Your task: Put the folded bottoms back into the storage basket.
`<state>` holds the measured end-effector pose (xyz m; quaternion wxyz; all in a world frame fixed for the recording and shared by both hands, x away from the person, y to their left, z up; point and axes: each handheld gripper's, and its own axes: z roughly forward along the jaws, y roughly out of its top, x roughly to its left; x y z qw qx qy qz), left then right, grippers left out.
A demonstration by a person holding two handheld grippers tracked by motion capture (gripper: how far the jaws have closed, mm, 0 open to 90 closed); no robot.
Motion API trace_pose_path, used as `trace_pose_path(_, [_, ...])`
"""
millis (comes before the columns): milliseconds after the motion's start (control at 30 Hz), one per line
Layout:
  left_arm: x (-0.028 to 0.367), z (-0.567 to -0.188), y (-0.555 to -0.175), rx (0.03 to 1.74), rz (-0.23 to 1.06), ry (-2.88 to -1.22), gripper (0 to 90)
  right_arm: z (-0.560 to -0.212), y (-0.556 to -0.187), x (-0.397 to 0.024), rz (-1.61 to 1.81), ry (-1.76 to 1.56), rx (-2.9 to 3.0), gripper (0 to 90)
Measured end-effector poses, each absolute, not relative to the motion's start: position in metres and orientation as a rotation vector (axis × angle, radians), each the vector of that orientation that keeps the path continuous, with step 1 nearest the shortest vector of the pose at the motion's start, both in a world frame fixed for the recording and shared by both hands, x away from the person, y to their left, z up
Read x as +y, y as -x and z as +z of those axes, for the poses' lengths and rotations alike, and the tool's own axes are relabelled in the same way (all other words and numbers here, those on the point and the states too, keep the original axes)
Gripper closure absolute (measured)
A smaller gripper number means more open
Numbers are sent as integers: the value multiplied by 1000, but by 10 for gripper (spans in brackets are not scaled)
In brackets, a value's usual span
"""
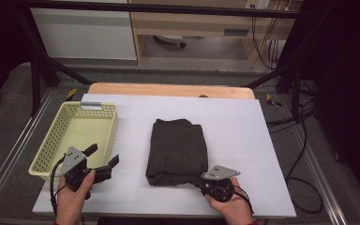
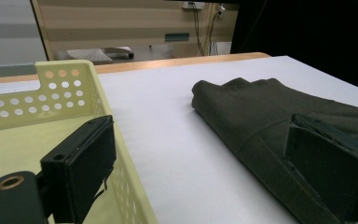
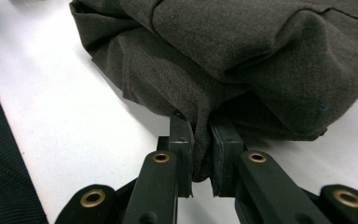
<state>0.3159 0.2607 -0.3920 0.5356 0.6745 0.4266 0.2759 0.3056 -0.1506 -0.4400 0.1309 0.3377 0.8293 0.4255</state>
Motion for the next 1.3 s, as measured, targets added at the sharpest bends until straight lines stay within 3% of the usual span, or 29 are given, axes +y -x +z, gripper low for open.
trace_pose_path(267, [260,-393,-316,1021,650,-1602,91,-441,-304,-148,1226,-970,2412,770])
trace_pose_path(300, [260,-393,-316,1018,651,-1601,91,-441,-304,-148,1228,-976,2411,736])
trace_pose_path(367, [260,-392,-316,1013,655,-1603,90,-440,-302,-149,1230,-996,2395,584])
trace_pose_path(467, [259,-393,-317,1015,658,-1604,85,-439,-299,-152,1229,-1016,2380,512])
trace_pose_path(500, [260,-392,-316,1016,657,-1600,78,-438,-295,-157,1229,-1039,2357,427])
trace_pose_path(533, [260,-392,-316,1015,657,-1597,78,-438,-295,-157,1229,-1039,2357,427])
trace_pose_path(600, [261,-392,-317,1021,656,-1593,77,-436,-291,-164,1220,-1060,2333,331])
trace_pose_path(667, [261,-393,-317,1023,654,-1591,76,-436,-290,-166,1218,-1071,2316,304])
trace_pose_path(733, [261,-392,-317,1022,656,-1587,77,-434,-288,-174,1206,-1123,2301,188])
trace_pose_path(833, [262,-392,-316,1024,659,-1579,76,-431,-288,-180,1208,-1153,2298,90])
trace_pose_path(1133, [261,-392,-317,1033,637,-1575,76,-421,-292,-176,1265,-1058,2252,48])
trace_pose_path(1300, [258,-393,-317,1027,643,-1592,76,-415,-296,-168,1252,-1013,2223,84])
